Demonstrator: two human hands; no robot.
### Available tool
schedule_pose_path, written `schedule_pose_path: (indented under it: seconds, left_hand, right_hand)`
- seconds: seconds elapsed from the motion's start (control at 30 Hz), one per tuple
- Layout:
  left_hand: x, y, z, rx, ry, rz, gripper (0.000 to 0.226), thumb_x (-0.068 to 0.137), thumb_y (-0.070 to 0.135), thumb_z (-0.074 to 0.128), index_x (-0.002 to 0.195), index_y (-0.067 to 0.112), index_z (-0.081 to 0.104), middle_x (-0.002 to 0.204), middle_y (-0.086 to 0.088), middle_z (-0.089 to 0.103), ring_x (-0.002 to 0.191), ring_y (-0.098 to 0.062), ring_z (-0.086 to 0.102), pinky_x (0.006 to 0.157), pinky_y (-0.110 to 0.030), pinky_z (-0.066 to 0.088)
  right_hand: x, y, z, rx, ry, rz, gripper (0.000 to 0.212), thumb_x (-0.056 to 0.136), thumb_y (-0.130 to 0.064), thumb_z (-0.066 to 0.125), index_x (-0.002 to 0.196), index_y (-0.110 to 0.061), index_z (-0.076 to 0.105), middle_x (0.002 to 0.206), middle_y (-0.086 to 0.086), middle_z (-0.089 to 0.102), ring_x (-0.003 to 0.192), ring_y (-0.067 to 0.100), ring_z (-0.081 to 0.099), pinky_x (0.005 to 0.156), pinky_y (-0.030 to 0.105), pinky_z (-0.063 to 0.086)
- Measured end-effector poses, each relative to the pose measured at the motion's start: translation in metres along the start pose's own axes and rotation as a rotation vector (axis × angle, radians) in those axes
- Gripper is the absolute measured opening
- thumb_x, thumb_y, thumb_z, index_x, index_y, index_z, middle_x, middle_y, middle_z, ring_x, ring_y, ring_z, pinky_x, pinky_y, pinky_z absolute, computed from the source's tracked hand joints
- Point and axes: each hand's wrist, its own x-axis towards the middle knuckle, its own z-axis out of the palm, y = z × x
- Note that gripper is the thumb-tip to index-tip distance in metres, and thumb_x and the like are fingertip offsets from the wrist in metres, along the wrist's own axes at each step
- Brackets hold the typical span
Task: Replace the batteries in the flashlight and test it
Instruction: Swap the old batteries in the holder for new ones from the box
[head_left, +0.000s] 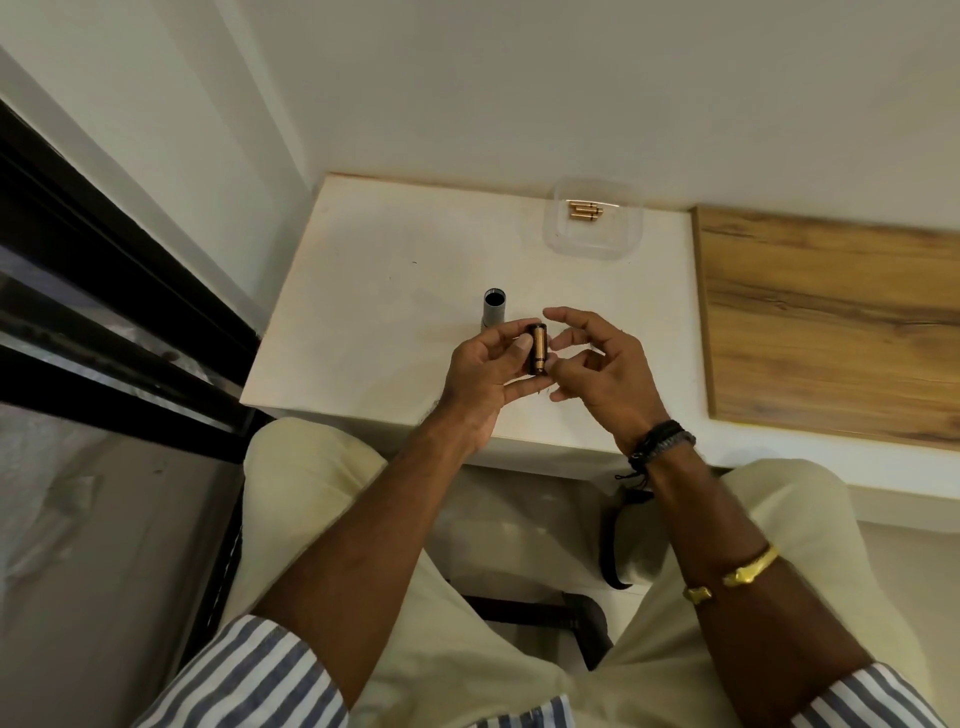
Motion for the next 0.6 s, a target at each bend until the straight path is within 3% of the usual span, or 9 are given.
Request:
schedule_pose_path:
  seconds: [0.07,0.23,0.43,0.6]
  left_hand:
    - [-0.0004,0.0019,0.0001,-0.015,0.005,-0.008,0.028,0.099,0.012,0.059,0.126,0.007,0.064,0.113,-0.018,0.072,0.096,-0.033,0.074,0.083,-0.043,0.061]
    - [-0.0004,0.0016,-0.002,0.008,0.005,-0.016,0.029,0.099,0.014,0.061,0.126,0.004,0.065,0.118,-0.019,0.071,0.099,-0.032,0.074,0.081,-0.039,0.061]
    - [0.0015,0.001,-0.0008,0.025,0.045,-0.039,0.026,0.094,0.019,0.068,0.115,0.003,0.068,0.108,-0.017,0.075,0.094,-0.032,0.075,0.079,-0.038,0.061]
    - [0.0027,0.0002,-0.0026,0.005,0.039,-0.025,0.026,0.095,0.012,0.066,0.118,0.0,0.067,0.109,-0.017,0.074,0.097,-0.031,0.074,0.083,-0.04,0.061]
  right_hand:
    - [0.0003,0.0011,-0.003,-0.068,-0.027,-0.028,0.046,0.088,-0.011,0.074,0.127,-0.035,0.068,0.108,-0.005,0.067,0.069,0.021,0.073,0.09,0.056,0.059]
    - [-0.0002,0.0002,-0.0042,-0.089,-0.005,-0.06,0.04,0.087,-0.006,0.075,0.124,-0.021,0.071,0.117,0.001,0.067,0.071,0.017,0.072,0.071,0.05,0.064]
    - [0.0006,0.0052,-0.006,-0.111,0.012,-0.035,0.034,0.084,-0.014,0.076,0.118,-0.02,0.071,0.108,-0.003,0.076,0.075,0.022,0.076,0.087,0.055,0.06]
    - [0.0008,0.0053,0.0008,-0.109,0.091,-0.054,0.032,0.083,-0.011,0.076,0.113,-0.018,0.071,0.11,-0.004,0.075,0.079,0.021,0.076,0.083,0.048,0.063]
